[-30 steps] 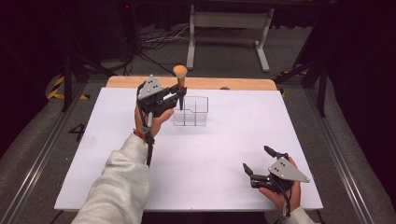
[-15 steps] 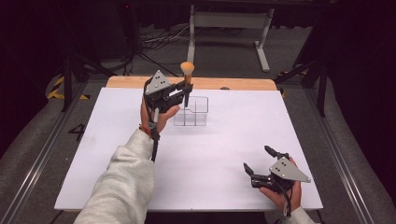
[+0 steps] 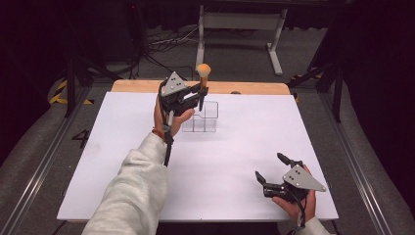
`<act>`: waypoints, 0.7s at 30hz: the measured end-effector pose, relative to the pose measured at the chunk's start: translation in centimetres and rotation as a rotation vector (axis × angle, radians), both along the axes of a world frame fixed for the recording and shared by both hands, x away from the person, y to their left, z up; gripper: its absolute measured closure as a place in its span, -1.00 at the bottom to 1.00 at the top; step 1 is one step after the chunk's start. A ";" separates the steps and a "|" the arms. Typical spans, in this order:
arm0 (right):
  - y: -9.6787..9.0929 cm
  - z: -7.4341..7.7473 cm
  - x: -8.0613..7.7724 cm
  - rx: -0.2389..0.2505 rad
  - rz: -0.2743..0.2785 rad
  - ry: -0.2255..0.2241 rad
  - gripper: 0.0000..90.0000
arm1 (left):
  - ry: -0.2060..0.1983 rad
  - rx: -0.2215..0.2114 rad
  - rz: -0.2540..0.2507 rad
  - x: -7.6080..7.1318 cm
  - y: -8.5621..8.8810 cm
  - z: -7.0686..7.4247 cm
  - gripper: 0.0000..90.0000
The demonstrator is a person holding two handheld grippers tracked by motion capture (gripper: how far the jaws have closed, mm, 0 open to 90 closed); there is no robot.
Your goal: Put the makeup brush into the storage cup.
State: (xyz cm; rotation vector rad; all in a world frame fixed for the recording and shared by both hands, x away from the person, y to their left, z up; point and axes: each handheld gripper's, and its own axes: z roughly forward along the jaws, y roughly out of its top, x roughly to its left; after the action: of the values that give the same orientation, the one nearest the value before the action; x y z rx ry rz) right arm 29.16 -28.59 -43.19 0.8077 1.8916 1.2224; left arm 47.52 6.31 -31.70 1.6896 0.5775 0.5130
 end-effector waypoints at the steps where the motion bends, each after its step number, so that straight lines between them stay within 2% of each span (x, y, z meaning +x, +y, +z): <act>1: 0.0 0.0 0.0 0.000 0.000 0.000 -0.80 | 0.000 -0.001 0.002 0.1 -0.1 0.0 0.65; 21: -0.3 0.1 -0.1 0.010 0.001 -0.002 -0.80 | 0.009 0.000 -0.012 1.1 -1.4 -0.6 0.65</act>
State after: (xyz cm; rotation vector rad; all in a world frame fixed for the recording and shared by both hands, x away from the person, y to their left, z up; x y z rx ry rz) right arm 29.07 -28.84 -43.11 0.8104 1.8857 1.2338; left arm 48.60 4.91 -32.27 1.6956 0.5730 0.4973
